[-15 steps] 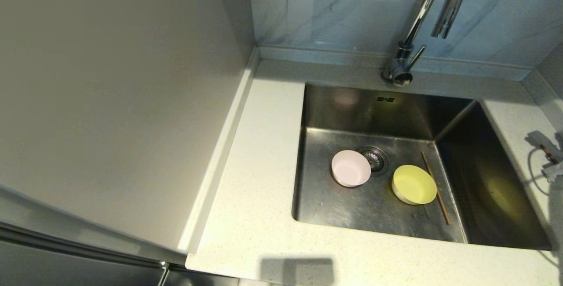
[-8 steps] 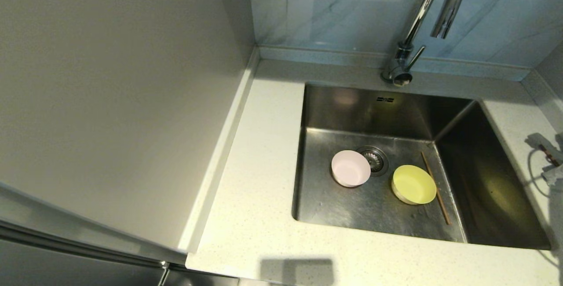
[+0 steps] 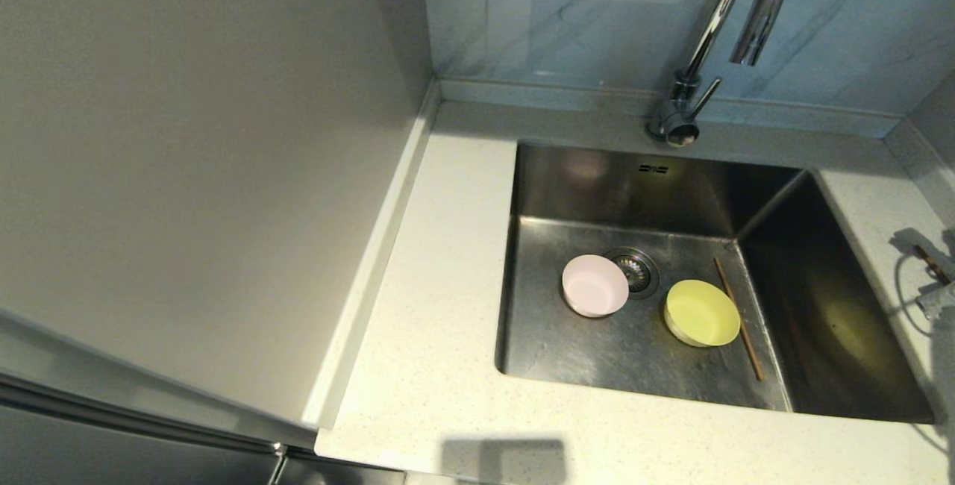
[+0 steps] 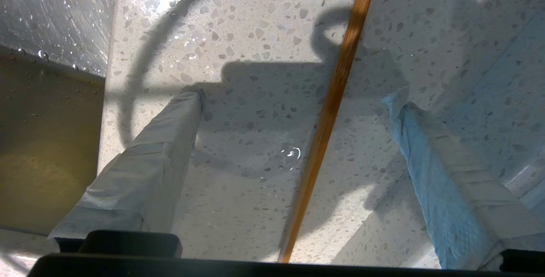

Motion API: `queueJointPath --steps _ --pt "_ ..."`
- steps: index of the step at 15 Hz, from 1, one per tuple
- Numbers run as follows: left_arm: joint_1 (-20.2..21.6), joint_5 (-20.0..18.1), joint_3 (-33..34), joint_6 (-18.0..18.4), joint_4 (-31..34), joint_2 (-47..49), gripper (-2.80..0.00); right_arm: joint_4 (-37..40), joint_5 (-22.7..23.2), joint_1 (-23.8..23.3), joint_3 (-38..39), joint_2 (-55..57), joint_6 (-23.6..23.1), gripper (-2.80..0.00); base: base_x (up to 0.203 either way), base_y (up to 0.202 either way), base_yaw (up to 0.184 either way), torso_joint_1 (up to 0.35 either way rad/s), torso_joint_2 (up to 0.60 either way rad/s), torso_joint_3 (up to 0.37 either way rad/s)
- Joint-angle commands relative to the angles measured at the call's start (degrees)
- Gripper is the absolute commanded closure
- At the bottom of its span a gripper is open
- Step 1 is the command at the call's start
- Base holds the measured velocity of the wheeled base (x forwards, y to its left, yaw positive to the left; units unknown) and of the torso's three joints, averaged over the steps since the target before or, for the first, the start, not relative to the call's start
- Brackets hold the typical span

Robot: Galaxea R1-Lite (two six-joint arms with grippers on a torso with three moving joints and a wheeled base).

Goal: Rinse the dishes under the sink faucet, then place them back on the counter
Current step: Turn on the faucet

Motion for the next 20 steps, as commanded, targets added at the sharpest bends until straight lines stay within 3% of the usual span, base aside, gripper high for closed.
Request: queueJointPath --steps 1,5,6,20 --pt "0.02 0.04 0.0 -0.02 -0.02 -0.18 0.0 0.28 0.1 -0.01 0.06 0.39 -0.28 -2.8 0.0 0.0 0.0 0.0 0.0 0.0" --pt "0.02 0.04 0.0 -0.02 -0.02 -0.18 0.0 0.28 0.1 -0.05 0.3 1.16 -0.28 -2.8 0.0 0.0 0.0 0.0 0.0 0.0" --pt "0.02 0.04 0.0 -0.02 -0.02 -0.18 0.0 0.28 0.03 -0.08 0.23 1.36 -0.31 0.0 0.0 0.0 0.0 0.0 0.0 0.0" --pt "0.02 0.04 0.0 -0.02 -0.02 -0.18 0.0 0.06 0.01 -0.06 -0.78 1.44 -0.29 0.0 0.0 0.0 0.0 0.0 0.0 0.0"
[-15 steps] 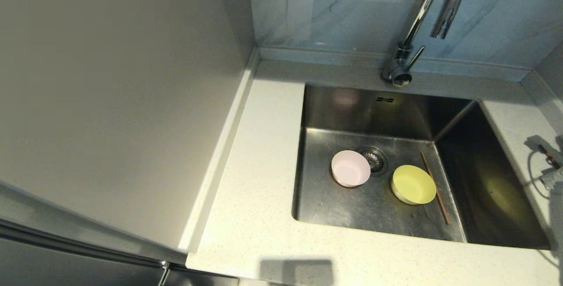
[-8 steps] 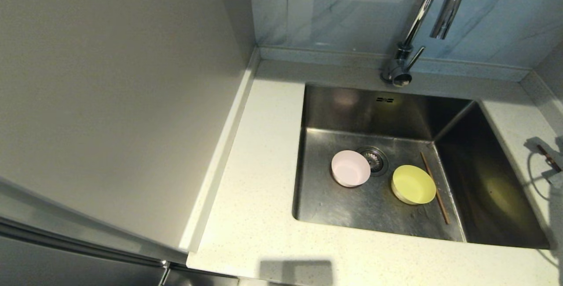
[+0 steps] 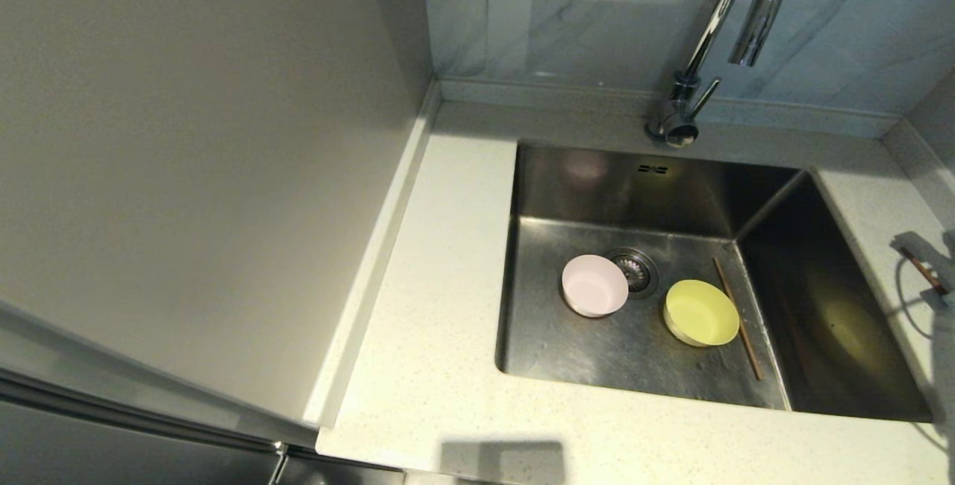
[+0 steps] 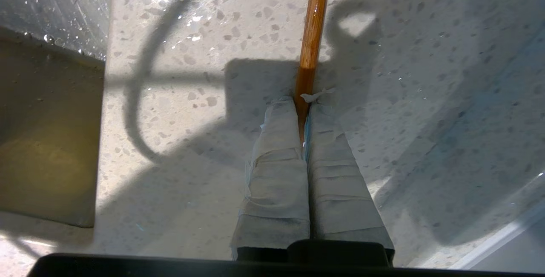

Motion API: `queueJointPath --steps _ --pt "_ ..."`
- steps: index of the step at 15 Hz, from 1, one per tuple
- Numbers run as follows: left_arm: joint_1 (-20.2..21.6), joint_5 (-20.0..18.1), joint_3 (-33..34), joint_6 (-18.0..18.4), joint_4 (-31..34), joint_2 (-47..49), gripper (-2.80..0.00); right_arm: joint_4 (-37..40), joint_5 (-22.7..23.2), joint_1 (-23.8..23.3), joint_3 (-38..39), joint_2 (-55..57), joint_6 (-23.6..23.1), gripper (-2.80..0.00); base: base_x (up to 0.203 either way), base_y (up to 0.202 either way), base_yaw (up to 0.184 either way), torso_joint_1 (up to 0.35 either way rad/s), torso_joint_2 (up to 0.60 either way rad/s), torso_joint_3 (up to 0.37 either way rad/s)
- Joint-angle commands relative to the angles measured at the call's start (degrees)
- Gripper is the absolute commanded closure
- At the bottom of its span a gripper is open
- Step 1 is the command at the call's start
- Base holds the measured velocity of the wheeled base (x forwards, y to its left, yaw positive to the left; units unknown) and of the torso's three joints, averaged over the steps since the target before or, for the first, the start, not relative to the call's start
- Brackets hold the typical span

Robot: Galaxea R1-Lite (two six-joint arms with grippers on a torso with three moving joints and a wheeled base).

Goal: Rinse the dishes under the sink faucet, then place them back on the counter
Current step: Turn on the faucet

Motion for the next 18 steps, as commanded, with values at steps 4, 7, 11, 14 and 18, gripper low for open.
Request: queueJointPath --steps 4,7,11,14,18 --pt "0.0 0.03 0.0 -0.04 -0.02 -0.18 0.0 0.21 0.44 0.06 -2.33 -0.46 1.99 0.0 0.0 0.0 0.0 0.0 0.0 0.0" --pt "0.0 0.03 0.0 -0.04 -0.02 -0.18 0.0 0.38 0.82 0.06 -2.26 -1.8 2.13 0.0 0.0 0.0 0.0 0.0 0.0 0.0" --pt "0.0 0.03 0.0 -0.04 -0.02 -0.18 0.0 0.46 0.9 0.12 -1.73 -4.35 2.38 0.0 0.0 0.0 0.0 0.0 0.0 0.0" --pt "0.0 0.03 0.0 -0.04 -0.01 -0.18 0.0 1.24 0.91 1.73 -1.62 -6.57 2.46 0.0 0.0 0.0 0.0 0.0 0.0 0.0" --pt "0.0 0.03 0.0 -0.04 -0.02 -0.18 0.0 4.45 0.83 7.84 -0.12 -11.4 3.52 0.0 0.0 0.0 0.0 0.0 0.0 0.0"
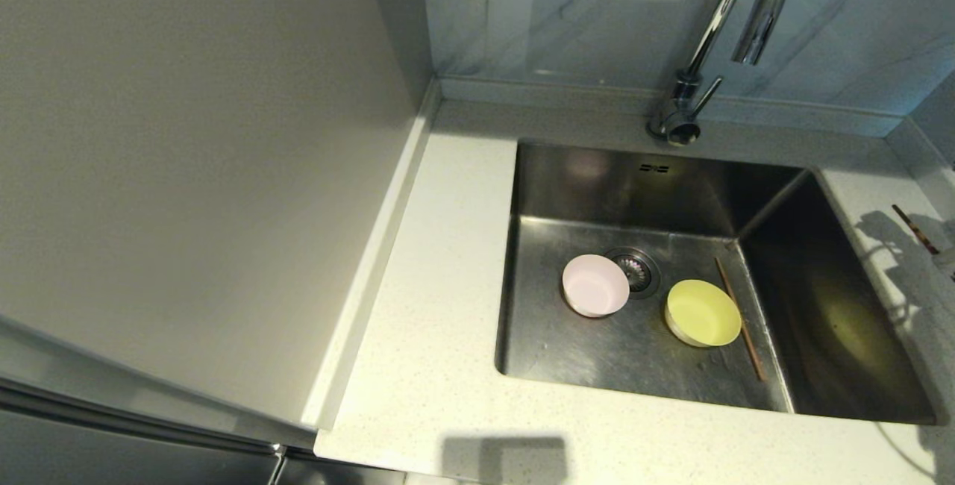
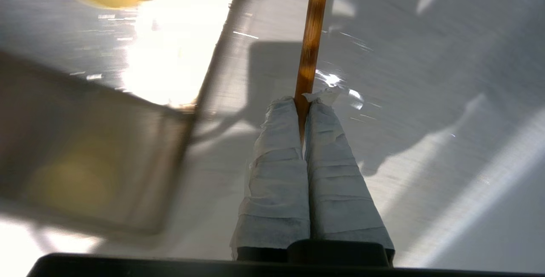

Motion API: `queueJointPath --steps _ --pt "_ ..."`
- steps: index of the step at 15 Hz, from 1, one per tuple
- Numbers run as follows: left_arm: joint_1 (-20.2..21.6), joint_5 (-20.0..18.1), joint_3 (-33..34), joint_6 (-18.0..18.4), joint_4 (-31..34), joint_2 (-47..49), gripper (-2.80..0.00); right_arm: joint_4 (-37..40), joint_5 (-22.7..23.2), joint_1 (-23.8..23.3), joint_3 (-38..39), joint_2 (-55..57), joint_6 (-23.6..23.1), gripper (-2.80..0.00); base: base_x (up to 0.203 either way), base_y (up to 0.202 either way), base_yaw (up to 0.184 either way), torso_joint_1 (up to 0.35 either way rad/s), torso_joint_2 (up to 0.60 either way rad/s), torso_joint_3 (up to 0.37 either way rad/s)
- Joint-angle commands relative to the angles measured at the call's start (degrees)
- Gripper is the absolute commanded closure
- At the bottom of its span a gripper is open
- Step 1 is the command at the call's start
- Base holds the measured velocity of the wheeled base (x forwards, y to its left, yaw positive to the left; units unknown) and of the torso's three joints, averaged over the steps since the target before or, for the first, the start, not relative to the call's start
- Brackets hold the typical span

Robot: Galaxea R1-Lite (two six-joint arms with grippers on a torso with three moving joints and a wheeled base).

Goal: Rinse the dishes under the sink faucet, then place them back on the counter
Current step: Turn on the faucet

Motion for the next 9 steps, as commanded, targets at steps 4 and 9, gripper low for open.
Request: queueJointPath --steps 4,9 --pt "0.02 0.0 0.0 -0.02 -0.02 -0.18 0.0 2.79 -1.48 11.31 5.02 -6.33 -0.04 0.0 0.0 0.0 0.0 0.0 0.0 0.0" --pt "0.02 0.0 0.0 -0.02 -0.02 -0.18 0.0 2.8 -4.72 21.26 7.6 -7.59 2.62 0.0 0.0 0.0 0.0 0.0 0.0 0.0"
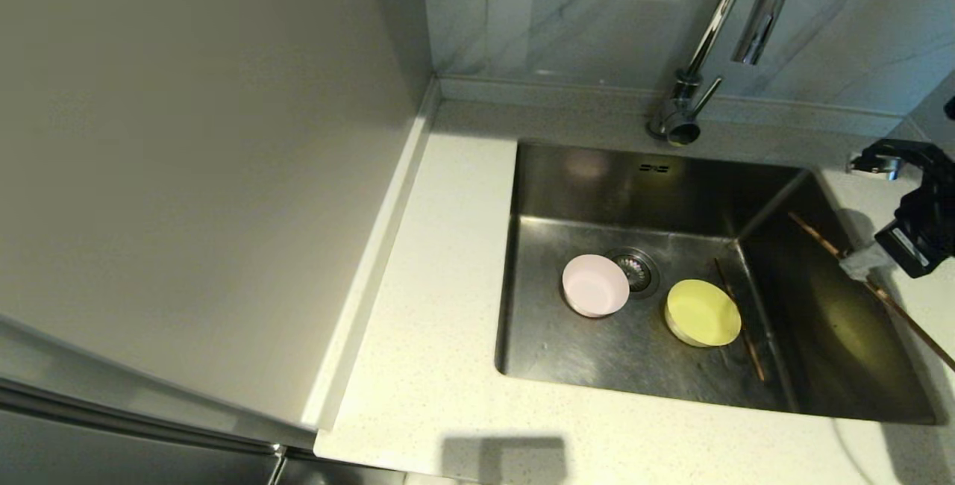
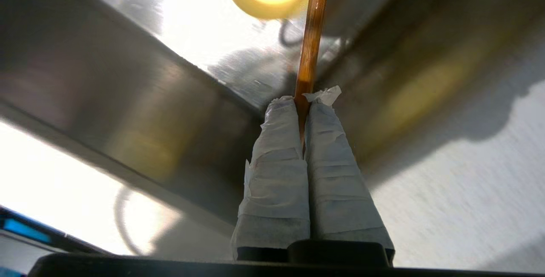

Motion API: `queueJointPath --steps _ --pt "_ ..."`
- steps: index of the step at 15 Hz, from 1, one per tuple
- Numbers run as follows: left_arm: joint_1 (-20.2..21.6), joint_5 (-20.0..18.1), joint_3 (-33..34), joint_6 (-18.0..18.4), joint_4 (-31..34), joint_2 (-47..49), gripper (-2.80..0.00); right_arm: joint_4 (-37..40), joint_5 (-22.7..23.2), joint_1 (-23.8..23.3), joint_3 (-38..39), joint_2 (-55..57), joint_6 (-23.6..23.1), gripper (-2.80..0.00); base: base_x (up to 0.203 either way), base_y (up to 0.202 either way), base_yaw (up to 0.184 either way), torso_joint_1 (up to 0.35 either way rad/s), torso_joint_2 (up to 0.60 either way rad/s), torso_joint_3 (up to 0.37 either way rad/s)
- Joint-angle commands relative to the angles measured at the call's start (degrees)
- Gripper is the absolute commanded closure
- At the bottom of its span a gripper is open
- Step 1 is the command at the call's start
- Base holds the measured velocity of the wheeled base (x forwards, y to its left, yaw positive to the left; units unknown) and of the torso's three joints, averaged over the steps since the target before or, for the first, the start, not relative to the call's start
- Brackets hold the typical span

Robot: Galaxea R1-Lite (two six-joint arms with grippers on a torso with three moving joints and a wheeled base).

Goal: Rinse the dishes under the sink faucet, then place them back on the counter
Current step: Turn on the faucet

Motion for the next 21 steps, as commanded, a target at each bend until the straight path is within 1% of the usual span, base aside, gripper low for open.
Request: queueJointPath --steps 1,3,4,6,8,10,11,12,16,18,19,21 --pt "0.0 0.04 0.0 -0.02 -0.02 -0.18 0.0 0.32 -0.1 5.37 0.31 -1.19 0.92 0.0 0.0 0.0 0.0 0.0 0.0 0.0" --pt "0.0 0.04 0.0 -0.02 -0.02 -0.18 0.0 0.22 -2.57 11.18 1.59 -1.48 2.97 0.0 0.0 0.0 0.0 0.0 0.0 0.0" --pt "0.0 0.04 0.0 -0.02 -0.02 -0.18 0.0 0.08 -3.93 14.22 2.73 -1.48 5.03 0.0 0.0 0.0 0.0 0.0 0.0 0.0" --pt "0.0 0.04 0.0 -0.02 -0.02 -0.18 0.0 -0.02 -6.48 19.19 3.89 -1.29 11.2 0.0 0.0 0.0 0.0 0.0 0.0 0.0" --pt "0.0 0.04 0.0 -0.02 -0.02 -0.18 0.0 -0.2 -9.63 22.36 4.13 -0.45 16.71 0.0 0.0 0.0 0.0 0.0 0.0 0.0" --pt "0.0 0.04 0.0 -0.02 -0.02 -0.18 0.0 -0.18 -12.41 23.54 4.39 -0.17 21.37 0.0 0.0 0.0 0.0 0.0 0.0 0.0" --pt "0.0 0.04 0.0 -0.02 -0.02 -0.18 0.0 -0.21 -14.22 23.59 4.88 -0.27 22.23 0.0 0.0 0.0 0.0 0.0 0.0 0.0" --pt "0.0 0.04 0.0 -0.02 -0.02 -0.18 0.0 -0.21 -15.5 23.6 4.94 -0.39 22.8 0.0 0.0 0.0 0.0 0.0 0.0 0.0" --pt "0.0 0.04 0.0 -0.02 -0.02 -0.18 0.0 -3.03 -16.53 24.22 5.28 0.83 24.58 0.0 0.0 0.0 0.0 0.0 0.0 0.0" --pt "0.0 0.04 0.0 -0.02 -0.02 -0.18 0.0 -6.6 -20.65 24.81 5.53 2.61 26.02 0.0 0.0 0.0 0.0 0.0 0.0 0.0" --pt "0.0 0.04 0.0 -0.02 -0.02 -0.18 0.0 -8.76 -21.68 24.9 6.05 3.47 27.2 0.0 0.0 0.0 0.0 0.0 0.0 0.0" --pt "0.0 0.04 0.0 -0.02 -0.02 -0.18 0.0 -11.83 -22.63 24.85 6.25 5.45 27.47 0.0 0.0 0.0 0.0 0.0 0.0 0.0"
